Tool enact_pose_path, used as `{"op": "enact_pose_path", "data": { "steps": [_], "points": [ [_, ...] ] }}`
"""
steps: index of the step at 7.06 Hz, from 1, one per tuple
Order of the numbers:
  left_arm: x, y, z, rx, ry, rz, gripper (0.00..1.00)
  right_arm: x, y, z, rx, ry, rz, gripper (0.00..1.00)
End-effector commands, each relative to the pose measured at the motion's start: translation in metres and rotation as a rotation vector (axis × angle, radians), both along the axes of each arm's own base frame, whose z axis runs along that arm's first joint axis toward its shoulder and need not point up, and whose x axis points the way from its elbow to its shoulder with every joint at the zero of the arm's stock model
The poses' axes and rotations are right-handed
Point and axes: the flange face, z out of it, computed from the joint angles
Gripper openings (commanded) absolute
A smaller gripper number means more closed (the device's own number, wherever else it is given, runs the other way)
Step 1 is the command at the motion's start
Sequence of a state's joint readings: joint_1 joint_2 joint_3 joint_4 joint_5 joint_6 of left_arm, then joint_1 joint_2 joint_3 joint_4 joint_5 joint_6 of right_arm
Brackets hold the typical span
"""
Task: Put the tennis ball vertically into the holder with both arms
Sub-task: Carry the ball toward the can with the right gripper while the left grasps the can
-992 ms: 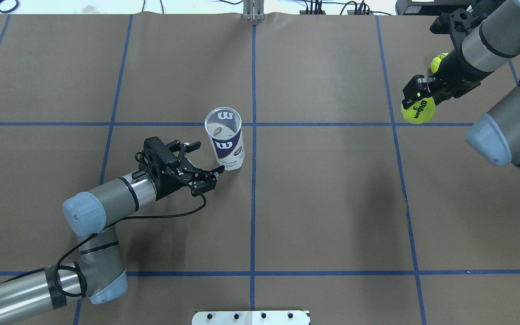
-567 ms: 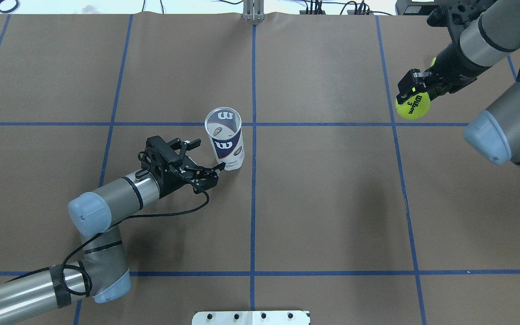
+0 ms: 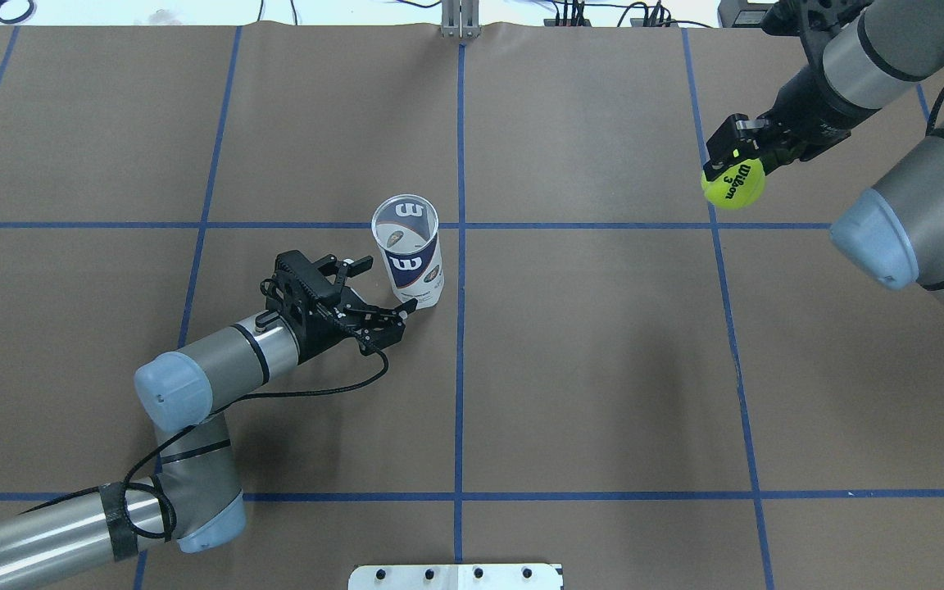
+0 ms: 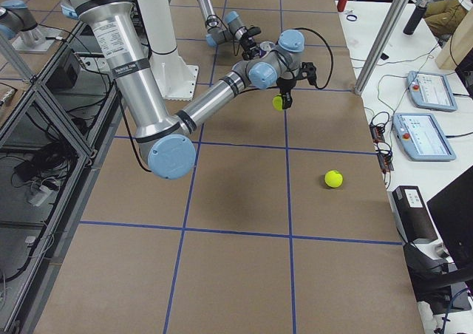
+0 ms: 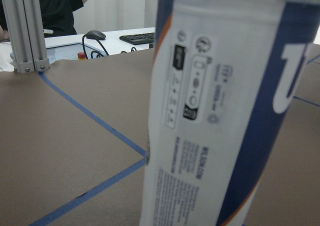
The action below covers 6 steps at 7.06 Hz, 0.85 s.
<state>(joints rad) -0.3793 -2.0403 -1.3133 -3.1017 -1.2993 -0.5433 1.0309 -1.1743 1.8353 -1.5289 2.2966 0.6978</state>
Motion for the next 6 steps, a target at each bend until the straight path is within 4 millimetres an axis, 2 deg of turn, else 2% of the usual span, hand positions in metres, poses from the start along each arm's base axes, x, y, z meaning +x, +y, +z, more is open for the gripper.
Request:
{"op": "enact_pose_path", "data": {
  "steps": [1, 4, 6],
  "points": [
    [0.005, 0.003, -0.008, 0.003, 0.012, 0.007, 0.99, -0.001, -0.001, -0.002, 0.001, -0.003, -0.002, 0.0],
    [0.016, -0.004, -0.009, -0.001, 0.0, -0.01, 0.99, -0.002, -0.001, -0.013, -0.02, -0.027, 0.013, 0.0],
    [0.026, -0.008, -0.017, -0.001, 0.003, -0.015, 0.99, -0.002, -0.001, -0.017, -0.008, -0.04, 0.013, 0.0]
  ]
}}
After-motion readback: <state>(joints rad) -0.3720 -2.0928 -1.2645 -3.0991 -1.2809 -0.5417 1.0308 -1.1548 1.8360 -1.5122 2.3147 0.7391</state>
